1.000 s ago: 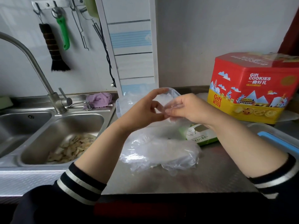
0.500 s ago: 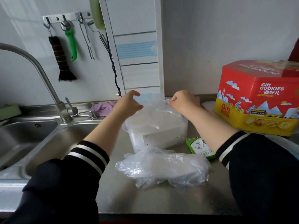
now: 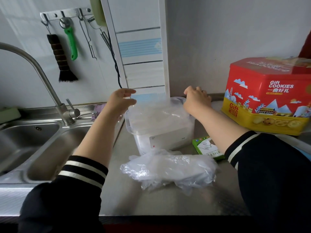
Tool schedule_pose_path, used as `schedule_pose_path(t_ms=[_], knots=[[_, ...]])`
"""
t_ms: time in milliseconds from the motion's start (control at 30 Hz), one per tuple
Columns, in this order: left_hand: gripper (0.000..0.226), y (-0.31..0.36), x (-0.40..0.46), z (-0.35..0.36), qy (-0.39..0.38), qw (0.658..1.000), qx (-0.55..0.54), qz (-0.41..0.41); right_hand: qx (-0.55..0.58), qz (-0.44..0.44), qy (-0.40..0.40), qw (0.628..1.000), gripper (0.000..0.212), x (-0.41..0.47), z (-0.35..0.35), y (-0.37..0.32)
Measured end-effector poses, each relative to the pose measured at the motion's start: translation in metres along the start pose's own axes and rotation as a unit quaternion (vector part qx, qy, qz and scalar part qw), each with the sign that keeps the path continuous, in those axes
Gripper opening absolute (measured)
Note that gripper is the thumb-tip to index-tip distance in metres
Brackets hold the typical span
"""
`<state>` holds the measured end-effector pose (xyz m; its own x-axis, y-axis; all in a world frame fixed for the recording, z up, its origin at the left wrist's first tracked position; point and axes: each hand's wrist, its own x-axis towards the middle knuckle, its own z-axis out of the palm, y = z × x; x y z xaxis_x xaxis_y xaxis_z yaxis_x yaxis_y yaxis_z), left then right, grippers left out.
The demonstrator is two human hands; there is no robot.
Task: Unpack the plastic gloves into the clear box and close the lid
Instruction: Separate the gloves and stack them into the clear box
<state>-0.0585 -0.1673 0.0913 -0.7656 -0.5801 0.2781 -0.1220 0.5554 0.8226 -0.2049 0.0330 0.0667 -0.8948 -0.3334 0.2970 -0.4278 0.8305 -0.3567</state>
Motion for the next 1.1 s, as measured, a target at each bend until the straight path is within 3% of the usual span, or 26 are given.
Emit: schedule_pose_path(t_ms=[100, 167, 267, 300, 400, 467, 567, 634, 734, 801, 901, 1001, 1101], knots=[[0.043, 0.010, -0.015, 0.001, 0.007, 1.000, 0.011, 0.026, 0.021, -0.006, 0.003, 1.000, 0.037, -0.006, -0.004, 0.004], [0.042, 0.015, -0.026, 0.007, 0.027, 0.992, 0.100, 0.069, 0.030, -0.022, 0.012, 0.999, 0.033, -0.013, -0.006, 0.005], [0.022, 0.019, -0.050, 0.021, 0.083, 0.969, 0.148, 0.181, 0.059, -0.065, 0.048, 0.995, 0.025, -0.024, -0.009, 0.008], [0.017, 0.019, -0.061, 0.026, 0.067, 0.962, 0.147, 0.221, 0.080, -0.089, 0.060, 0.991, 0.022, -0.029, -0.009, 0.010], [0.037, 0.010, -0.089, 0.048, -0.041, 0.928, 0.267, 0.258, 0.177, -0.178, 0.063, 0.966, 0.018, -0.053, -0.015, 0.016], [0.035, -0.002, -0.097, 0.057, -0.032, 0.917, 0.309, 0.251, 0.224, -0.200, 0.035, 0.953, 0.015, -0.079, -0.023, 0.016], [0.026, -0.010, -0.098, 0.055, 0.006, 0.938, 0.262, 0.228, 0.231, -0.200, -0.028, 0.952, 0.006, -0.108, -0.022, 0.018], [0.023, -0.013, -0.096, 0.050, 0.011, 0.943, 0.256, 0.213, 0.208, -0.193, -0.125, 0.951, 0.022, -0.120, -0.014, 0.019], [0.021, -0.016, -0.098, 0.043, 0.006, 0.949, 0.240, 0.206, 0.070, -0.185, -0.261, 0.945, 0.050, -0.136, 0.000, 0.024], [0.022, -0.019, -0.100, 0.042, 0.008, 0.945, 0.249, 0.213, 0.035, -0.185, -0.260, 0.947, 0.049, -0.143, 0.009, 0.029], [0.022, -0.019, -0.107, 0.043, 0.054, 0.918, 0.261, 0.292, 0.106, -0.158, -0.194, 0.962, 0.018, -0.149, 0.013, 0.031], [0.023, -0.014, -0.121, 0.050, 0.097, 0.902, 0.191, 0.375, 0.203, -0.147, -0.165, 0.954, 0.011, -0.148, 0.006, 0.029], [0.028, -0.006, -0.133, 0.054, -0.012, 0.948, 0.078, 0.307, 0.254, -0.166, -0.151, 0.941, 0.010, -0.145, -0.006, 0.028]])
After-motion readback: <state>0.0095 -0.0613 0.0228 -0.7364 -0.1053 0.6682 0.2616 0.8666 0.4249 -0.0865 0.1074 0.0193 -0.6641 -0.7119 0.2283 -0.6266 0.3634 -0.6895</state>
